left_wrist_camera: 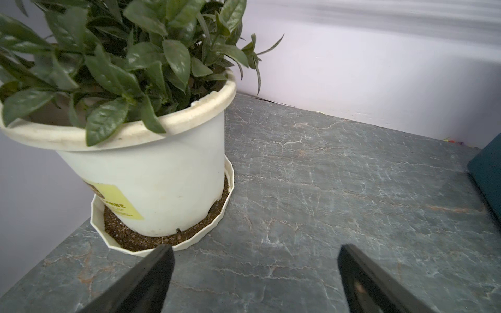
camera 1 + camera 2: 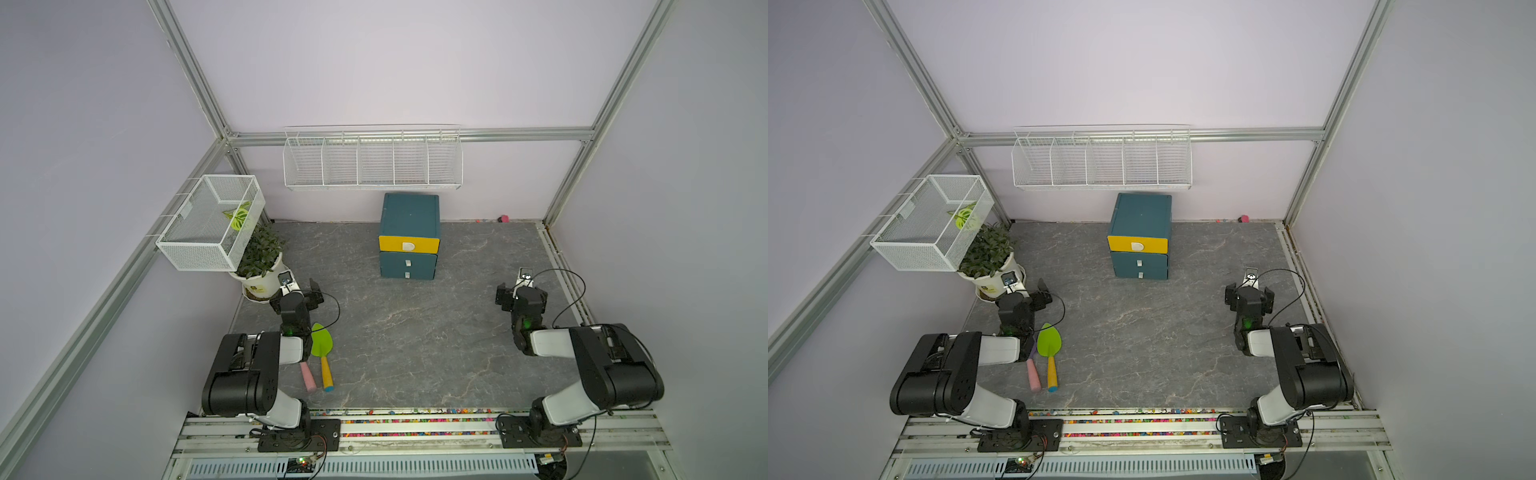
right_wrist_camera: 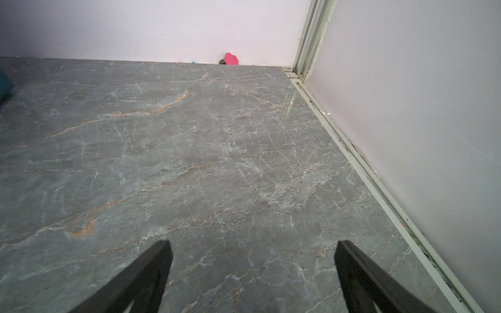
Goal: Put the binder clips in the drawer according to color
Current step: Reset both arms
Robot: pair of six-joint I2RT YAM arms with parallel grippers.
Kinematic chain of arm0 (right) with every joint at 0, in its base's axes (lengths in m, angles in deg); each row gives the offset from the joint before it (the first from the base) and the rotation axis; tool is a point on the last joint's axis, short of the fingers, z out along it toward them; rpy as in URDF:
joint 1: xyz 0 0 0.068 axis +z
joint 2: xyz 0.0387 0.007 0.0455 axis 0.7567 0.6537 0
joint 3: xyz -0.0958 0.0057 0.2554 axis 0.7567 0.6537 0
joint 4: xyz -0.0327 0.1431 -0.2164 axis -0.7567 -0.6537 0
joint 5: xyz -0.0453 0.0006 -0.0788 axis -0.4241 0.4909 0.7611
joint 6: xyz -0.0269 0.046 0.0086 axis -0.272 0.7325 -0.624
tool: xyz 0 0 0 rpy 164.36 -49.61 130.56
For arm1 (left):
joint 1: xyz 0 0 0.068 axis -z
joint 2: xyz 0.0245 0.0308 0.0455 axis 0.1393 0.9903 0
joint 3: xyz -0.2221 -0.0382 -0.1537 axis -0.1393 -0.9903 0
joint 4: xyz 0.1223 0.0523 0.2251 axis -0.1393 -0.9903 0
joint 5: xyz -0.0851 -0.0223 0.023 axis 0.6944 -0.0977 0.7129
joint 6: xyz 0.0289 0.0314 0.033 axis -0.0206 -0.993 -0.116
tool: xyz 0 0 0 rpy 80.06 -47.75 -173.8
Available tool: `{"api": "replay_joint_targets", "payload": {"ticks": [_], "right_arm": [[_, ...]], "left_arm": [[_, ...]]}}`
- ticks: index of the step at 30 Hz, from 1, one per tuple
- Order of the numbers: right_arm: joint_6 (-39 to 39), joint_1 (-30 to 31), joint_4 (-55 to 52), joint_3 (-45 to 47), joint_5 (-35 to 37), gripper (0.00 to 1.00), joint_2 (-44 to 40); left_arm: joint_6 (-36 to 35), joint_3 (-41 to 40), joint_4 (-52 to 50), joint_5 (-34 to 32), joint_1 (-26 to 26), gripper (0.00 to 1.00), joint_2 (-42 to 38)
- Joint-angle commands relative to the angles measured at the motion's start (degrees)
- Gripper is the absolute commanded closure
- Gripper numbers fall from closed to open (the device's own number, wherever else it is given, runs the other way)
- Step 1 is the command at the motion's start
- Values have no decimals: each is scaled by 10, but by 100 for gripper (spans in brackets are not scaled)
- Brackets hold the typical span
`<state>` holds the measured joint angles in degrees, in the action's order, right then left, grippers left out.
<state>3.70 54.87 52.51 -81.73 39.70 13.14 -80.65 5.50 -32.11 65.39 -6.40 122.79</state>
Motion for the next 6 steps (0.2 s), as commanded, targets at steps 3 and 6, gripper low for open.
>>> {"api": "replay_joint_targets", "payload": {"ticks": [3,6], "right_arm": [[11,-2,-4,-6,-2,1,-8],[10,-2,-1,-3,-3,1,-10]], "left_arm": [[2,9,-8,6,-3,0,-6],[2,9,-8,6,-3,0,-6]]}}
